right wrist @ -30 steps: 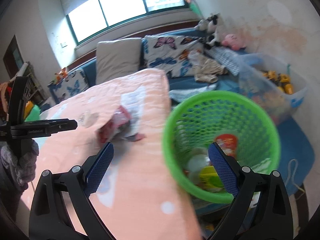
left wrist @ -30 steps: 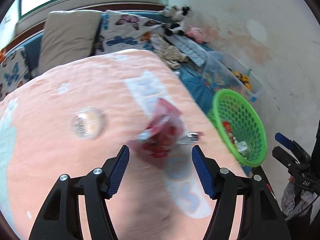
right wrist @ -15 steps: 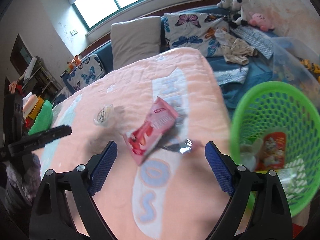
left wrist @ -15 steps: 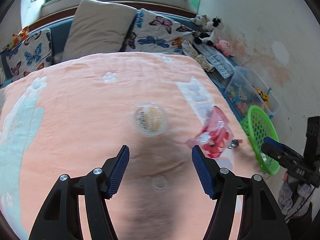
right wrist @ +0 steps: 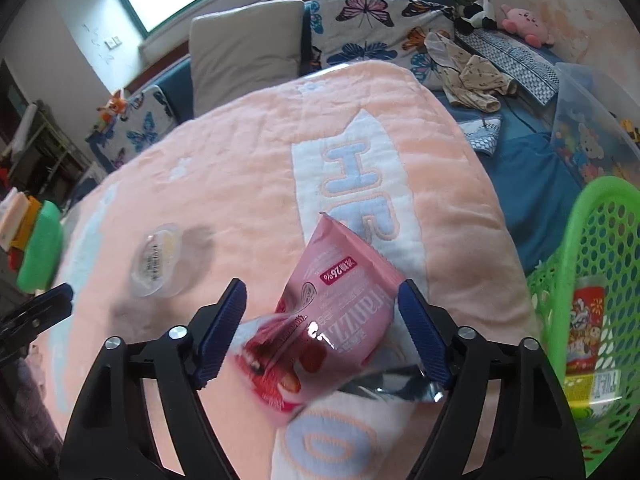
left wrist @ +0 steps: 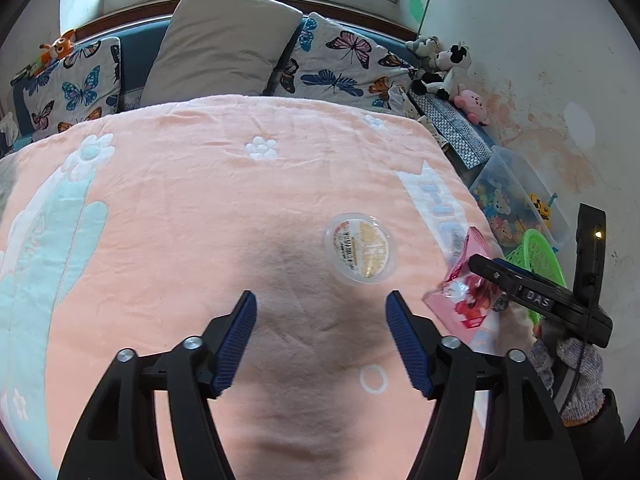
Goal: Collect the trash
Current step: 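Grasp the pink snack wrapper with the right gripper, then grasp the small round pudding cup with the left gripper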
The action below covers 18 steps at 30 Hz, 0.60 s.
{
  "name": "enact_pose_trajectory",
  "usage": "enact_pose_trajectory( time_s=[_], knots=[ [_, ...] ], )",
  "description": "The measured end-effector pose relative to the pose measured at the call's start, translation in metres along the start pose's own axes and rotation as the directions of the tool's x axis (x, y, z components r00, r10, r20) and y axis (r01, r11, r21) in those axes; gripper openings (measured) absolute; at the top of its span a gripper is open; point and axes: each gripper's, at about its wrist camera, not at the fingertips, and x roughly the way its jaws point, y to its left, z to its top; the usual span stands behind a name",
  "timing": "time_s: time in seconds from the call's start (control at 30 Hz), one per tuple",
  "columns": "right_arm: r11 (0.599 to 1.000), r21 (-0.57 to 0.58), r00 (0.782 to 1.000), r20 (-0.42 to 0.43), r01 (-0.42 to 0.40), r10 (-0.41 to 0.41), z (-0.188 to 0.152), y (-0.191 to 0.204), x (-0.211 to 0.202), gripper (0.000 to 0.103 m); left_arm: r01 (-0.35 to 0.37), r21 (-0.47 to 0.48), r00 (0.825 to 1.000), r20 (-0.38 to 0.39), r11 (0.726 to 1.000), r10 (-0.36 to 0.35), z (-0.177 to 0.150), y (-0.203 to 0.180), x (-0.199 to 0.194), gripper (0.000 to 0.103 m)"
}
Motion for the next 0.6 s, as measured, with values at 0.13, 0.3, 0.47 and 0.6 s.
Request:
enact_pose_trajectory(
  time_s=[0.13,0.3,0.47,0.6],
  knots=[
    [0.999,-0.036,0.999,-0.002,0.035,-0.035,-0.001,0.002,0.008,0.061,0.004,-0.002,1.0,-0.017,1.0,-0.004,0.0,0.001,0.012,0.071],
    [0.999,-0.044,1.0,0.009,0.017,-0.017,-0.004,-0.003,0.001,0.05,0.012,0.014,1.0,-0.025,1.0,-0.012,0.001,-0.008,0.028,0.083],
    [0.998,-0.069,0.999,0.03,0.015,-0.013,-0.009,-0.006,-0.011,0.044,-0.004,0.066,1.0,-0.016,0.998,0.005,0.004,-0.021,0.042,0.089],
    [0.998,-0.065,0.999,0.039,0.006,-0.004,-0.014,-0.013,-0.021,0.042,-0.059,0.126,0.998,-0.006,0.99,0.06,0.008,-0.034,0.057,0.09]
  ],
)
